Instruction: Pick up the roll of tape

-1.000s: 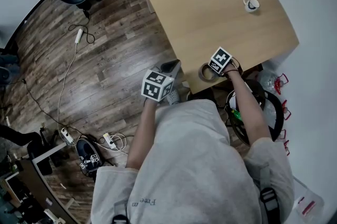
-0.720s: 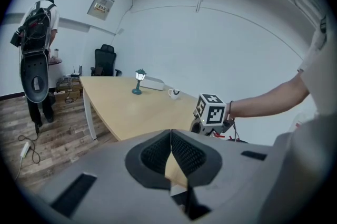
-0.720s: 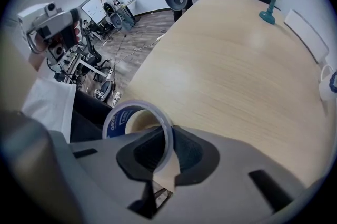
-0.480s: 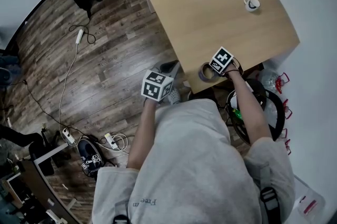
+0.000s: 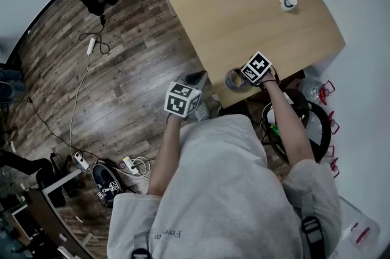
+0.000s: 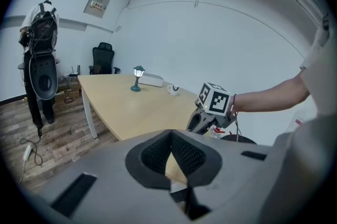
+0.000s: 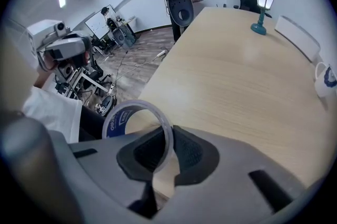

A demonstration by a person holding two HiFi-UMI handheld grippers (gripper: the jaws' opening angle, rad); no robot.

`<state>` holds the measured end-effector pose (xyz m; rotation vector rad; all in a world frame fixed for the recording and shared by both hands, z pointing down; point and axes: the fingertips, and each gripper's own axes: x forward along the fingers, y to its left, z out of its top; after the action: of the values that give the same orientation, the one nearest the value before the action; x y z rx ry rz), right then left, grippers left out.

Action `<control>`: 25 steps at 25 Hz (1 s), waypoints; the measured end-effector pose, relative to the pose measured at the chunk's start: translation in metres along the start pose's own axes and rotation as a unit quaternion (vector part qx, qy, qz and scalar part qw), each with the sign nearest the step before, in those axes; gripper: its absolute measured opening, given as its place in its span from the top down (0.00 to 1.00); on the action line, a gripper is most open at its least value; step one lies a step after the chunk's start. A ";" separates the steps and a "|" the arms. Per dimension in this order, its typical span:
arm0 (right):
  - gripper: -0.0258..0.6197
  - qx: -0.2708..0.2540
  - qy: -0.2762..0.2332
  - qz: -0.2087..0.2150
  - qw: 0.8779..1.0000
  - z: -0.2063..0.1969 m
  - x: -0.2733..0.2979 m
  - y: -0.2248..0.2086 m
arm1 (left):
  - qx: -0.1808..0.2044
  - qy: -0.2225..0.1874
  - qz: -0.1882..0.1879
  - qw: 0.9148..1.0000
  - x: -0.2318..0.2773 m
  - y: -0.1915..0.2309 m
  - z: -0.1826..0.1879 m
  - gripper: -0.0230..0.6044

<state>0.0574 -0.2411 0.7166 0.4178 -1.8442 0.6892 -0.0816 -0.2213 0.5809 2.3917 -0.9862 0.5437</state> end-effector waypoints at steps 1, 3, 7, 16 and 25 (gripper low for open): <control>0.89 -0.002 -0.005 0.003 1.000 0.002 -0.002 0.002 | 0.000 0.000 0.000 1.000 0.000 0.000 0.000 0.96; 0.89 -0.006 -0.013 0.008 1.000 0.006 -0.005 0.006 | 0.001 0.001 0.000 1.000 0.002 -0.002 0.001 0.95; 0.89 -0.004 -0.035 0.015 0.999 0.010 -0.010 0.015 | 0.005 0.003 -0.006 1.000 0.004 -0.011 0.000 0.95; 0.89 0.015 -0.098 0.016 0.995 0.015 -0.022 0.019 | 0.011 0.010 -0.011 1.000 0.009 -0.020 -0.006 0.95; 0.89 0.018 -0.136 0.003 0.991 0.018 -0.037 0.021 | 0.013 0.014 -0.013 1.000 0.009 -0.025 -0.009 0.95</control>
<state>0.0453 -0.2380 0.6720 0.5518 -2.0919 0.6977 -0.0591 -0.2060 0.5854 2.4099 -0.9390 0.5820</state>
